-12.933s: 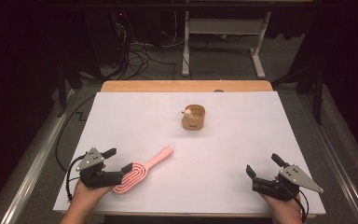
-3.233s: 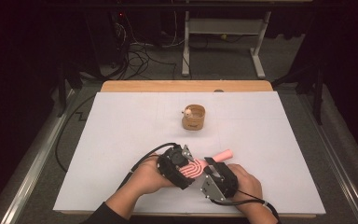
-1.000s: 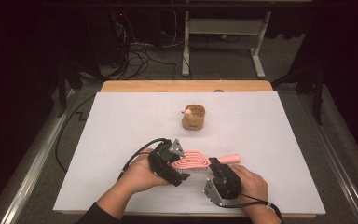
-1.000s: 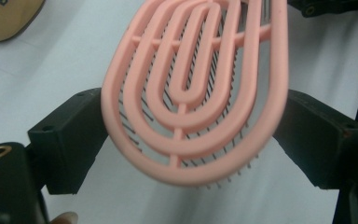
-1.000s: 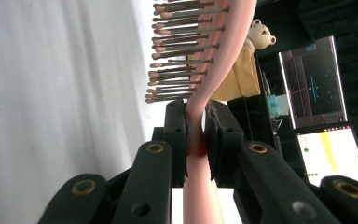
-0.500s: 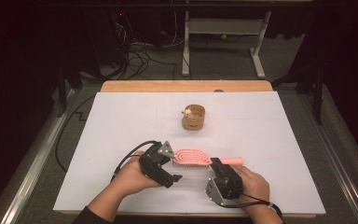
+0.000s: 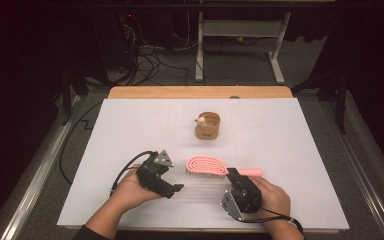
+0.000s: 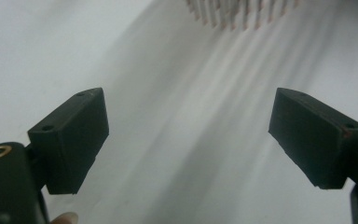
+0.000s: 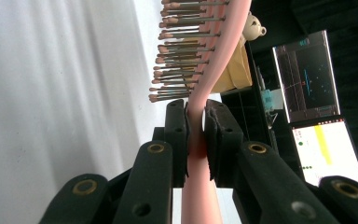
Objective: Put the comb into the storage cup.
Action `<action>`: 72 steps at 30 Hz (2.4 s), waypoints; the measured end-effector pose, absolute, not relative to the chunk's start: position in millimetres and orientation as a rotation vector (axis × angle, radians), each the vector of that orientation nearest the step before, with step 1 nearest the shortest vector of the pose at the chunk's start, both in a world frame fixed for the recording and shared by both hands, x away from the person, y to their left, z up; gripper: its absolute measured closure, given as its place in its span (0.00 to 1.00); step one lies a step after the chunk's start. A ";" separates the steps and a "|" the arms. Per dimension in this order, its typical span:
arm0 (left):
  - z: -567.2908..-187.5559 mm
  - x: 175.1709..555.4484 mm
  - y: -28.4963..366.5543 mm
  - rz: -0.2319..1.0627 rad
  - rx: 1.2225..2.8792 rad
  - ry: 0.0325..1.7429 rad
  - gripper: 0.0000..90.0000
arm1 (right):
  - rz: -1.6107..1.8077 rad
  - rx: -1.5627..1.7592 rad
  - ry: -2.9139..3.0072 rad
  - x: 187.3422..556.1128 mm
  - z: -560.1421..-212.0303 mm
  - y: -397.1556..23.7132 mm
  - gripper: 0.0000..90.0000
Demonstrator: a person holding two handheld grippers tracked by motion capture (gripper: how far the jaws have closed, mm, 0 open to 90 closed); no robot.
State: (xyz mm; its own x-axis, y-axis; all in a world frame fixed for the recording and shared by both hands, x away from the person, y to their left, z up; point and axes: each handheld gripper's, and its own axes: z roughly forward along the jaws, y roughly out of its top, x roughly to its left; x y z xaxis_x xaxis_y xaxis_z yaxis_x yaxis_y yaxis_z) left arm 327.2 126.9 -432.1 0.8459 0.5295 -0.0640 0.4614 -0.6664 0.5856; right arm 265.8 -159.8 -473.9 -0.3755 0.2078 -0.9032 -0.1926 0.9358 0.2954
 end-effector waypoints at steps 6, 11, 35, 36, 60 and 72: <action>-438.4 321.5 154.5 0.194 2.259 0.796 0.13 | 0.434 0.023 1.898 264.7 -472.2 -161.4 0.90; -448.5 315.6 174.9 0.174 2.155 0.841 0.13 | 0.454 0.032 1.894 264.4 -471.6 -162.0 0.90; -458.4 301.3 192.9 0.301 1.910 0.871 0.13 | 0.655 0.200 1.847 263.9 -462.1 -175.6 0.90; -458.6 301.0 193.0 0.303 1.901 0.872 0.13 | 0.673 0.224 1.843 264.0 -461.2 -177.1 0.90; -460.3 299.3 200.1 0.316 1.826 0.876 0.14 | 0.999 0.519 1.862 273.5 -449.5 -208.1 0.90; -459.2 298.6 200.5 0.311 1.814 0.871 0.14 | 1.084 0.608 1.858 277.5 -447.2 -217.9 0.91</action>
State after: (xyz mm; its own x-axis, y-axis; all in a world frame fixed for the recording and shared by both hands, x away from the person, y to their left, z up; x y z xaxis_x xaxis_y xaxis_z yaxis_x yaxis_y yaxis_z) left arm 298.6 200.5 -459.2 0.7010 0.6887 -0.1854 0.4158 -0.1834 0.8908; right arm 277.5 -217.9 -447.2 -0.4968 0.7474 -0.4411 -0.0162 0.5002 0.8658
